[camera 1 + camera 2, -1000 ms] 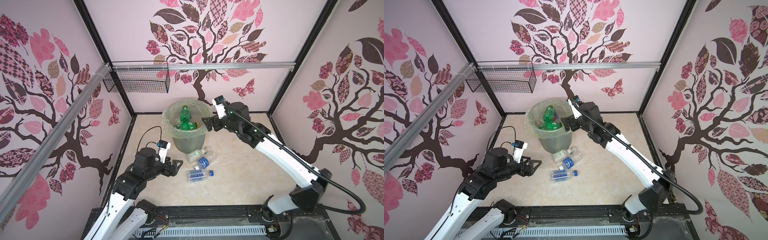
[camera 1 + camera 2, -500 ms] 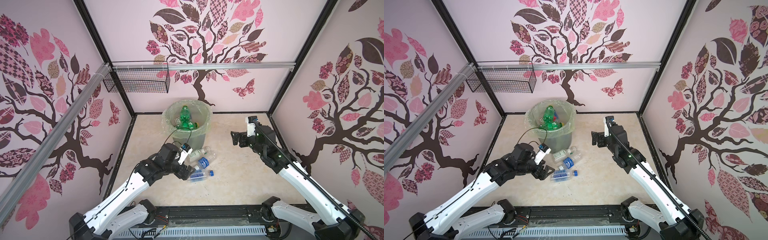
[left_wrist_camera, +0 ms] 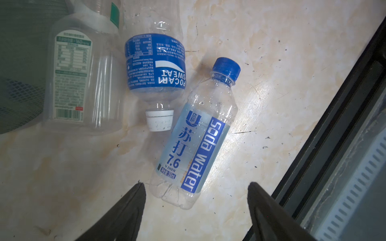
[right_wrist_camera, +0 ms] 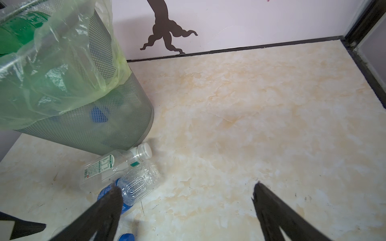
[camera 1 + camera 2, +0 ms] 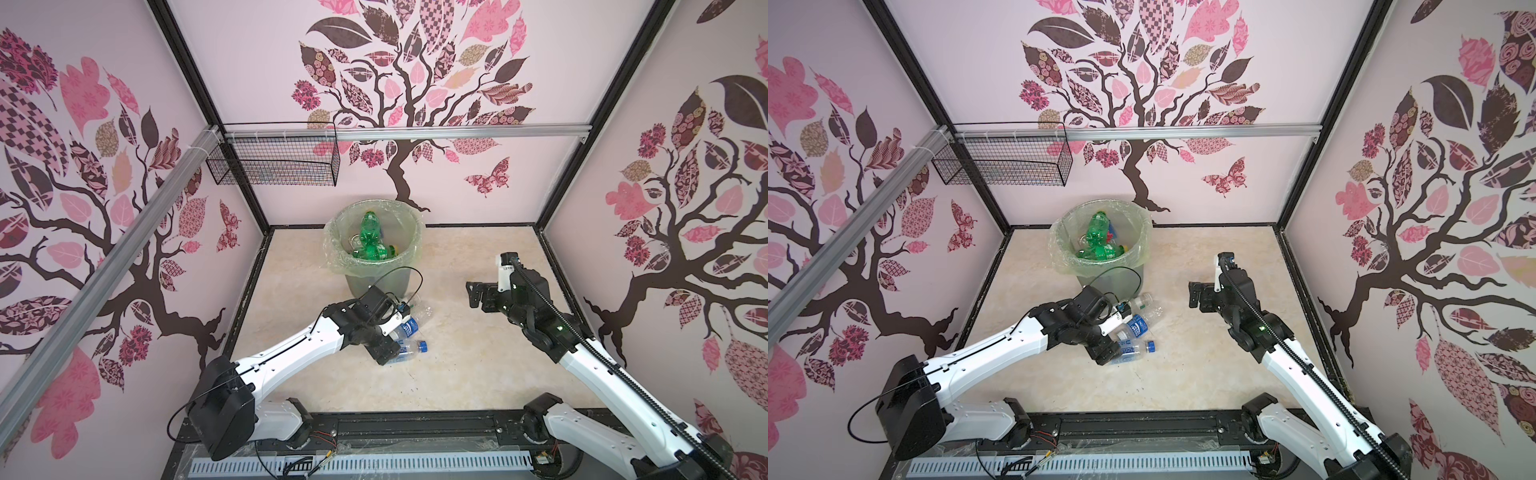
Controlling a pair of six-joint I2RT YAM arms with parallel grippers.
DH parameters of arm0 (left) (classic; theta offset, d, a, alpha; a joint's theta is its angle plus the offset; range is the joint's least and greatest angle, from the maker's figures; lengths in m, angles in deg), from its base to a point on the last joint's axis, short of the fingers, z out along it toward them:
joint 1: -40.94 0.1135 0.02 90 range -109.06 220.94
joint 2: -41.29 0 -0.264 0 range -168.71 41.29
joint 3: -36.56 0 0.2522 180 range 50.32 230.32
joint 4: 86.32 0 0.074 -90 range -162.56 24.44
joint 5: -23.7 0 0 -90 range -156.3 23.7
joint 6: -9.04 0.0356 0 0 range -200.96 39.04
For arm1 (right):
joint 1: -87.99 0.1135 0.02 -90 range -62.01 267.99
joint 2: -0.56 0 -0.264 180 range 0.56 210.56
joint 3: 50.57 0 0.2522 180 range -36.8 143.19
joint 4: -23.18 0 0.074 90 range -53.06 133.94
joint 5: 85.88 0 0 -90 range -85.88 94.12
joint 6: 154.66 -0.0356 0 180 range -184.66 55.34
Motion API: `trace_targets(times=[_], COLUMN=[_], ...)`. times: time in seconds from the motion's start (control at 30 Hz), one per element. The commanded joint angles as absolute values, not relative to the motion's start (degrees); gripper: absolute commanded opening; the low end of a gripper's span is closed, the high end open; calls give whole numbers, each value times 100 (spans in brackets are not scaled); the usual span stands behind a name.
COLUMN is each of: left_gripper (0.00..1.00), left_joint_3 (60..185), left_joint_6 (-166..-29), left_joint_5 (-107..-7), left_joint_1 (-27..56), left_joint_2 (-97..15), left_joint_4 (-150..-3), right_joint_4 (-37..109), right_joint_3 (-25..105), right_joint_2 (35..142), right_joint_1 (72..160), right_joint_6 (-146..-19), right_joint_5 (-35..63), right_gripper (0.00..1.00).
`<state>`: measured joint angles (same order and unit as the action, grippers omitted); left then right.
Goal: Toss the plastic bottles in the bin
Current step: 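Drop the Sprite bottle into the bin while the left gripper reaches for soda water, then close the left gripper on the clear soda water bottle and lift it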
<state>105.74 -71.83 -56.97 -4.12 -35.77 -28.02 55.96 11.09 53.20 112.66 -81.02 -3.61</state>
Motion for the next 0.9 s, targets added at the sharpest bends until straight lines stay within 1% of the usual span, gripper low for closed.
trace_targets(times=[0.0, 0.17, 0.33, 0.5, 0.63, 0.8, 0.87], left_gripper=[83, 83, 82, 82, 81, 79, 76], left_joint_3=[10536, 10468, 10499, 10422, 10376, 10360, 10361], left_joint_6=[-6983, -6982, -6980, -6985, -6961, -6997, -7010], left_joint_5=[-5469, -5476, -5809, -5696, -6169, -6400, -6530], left_joint_1=[-462, -459, -464, -555, -675, -917, -1039], left_joint_2=[-3676, -4025, -4440, -4567, -4782, -4980, -5050], left_joint_4=[-3125, -3325, -3441, -3524, -3532, -3450, -3369], right_joint_4=[5615, 5496, 5399, 5390, 5416, 5459, 5469], right_joint_3=[1067, 971, 899, 831, 733, 697, 705], right_joint_2=[5181, 5188, 5147, 5035, 4880, 4770, 4742], right_joint_1=[11228, 11222, 11215, 11213, 11215, 11214, 11211], right_joint_6=[-8138, -8164, -8240, -8253, -8267, -8276, -8269], right_joint_5=[-415, -306, -176, -181, -230, -217, -225], right_gripper=[99, 99, 99, 99, 99, 99, 99])
